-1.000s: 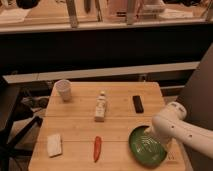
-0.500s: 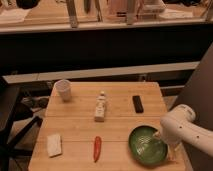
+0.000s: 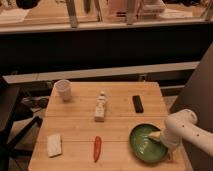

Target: Pick up the ceramic bowl

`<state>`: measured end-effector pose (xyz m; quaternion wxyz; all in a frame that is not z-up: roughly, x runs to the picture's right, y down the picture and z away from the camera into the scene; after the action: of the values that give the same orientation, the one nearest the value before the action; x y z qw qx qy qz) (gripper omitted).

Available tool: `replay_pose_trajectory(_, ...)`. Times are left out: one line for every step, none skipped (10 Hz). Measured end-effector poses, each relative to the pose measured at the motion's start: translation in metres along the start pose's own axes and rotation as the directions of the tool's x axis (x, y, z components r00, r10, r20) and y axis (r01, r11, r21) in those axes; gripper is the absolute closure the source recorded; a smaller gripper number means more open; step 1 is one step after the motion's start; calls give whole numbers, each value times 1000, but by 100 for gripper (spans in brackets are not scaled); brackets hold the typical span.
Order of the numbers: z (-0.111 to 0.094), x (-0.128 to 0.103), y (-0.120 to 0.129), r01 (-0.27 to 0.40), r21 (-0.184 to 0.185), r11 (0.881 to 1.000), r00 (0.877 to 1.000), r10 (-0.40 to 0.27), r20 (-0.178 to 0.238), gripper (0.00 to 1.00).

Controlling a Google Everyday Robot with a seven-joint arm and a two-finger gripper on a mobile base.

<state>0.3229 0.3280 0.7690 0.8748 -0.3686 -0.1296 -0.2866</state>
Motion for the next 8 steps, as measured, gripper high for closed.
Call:
replay_pose_trajectory(0, -1, 0, -1, 0, 1000, 1000, 1, 1, 23)
replay_pose_trajectory(0, -1, -1, -1, 1, 1000, 1000, 1, 0, 29)
replay_pose_trajectory(-1, -1, -1, 0, 1, 1000, 1000, 0, 0, 39)
replay_pose_trajectory(-2, -1, -1, -1, 2, 1000, 1000, 1, 0, 51)
replay_pose_trajectory(-4, -1, -1, -1, 2, 1000, 1000, 1, 0, 61)
replay_pose_trajectory(-6, -1, 1, -5, 0, 1000, 1000, 5, 0, 72)
replay_pose_trajectory(-7, 0, 3, -6, -2, 1000, 1000, 6, 0, 79)
replay_pose_trajectory(-9, 0, 4, -4, -5, 1000, 1000, 4, -1, 86)
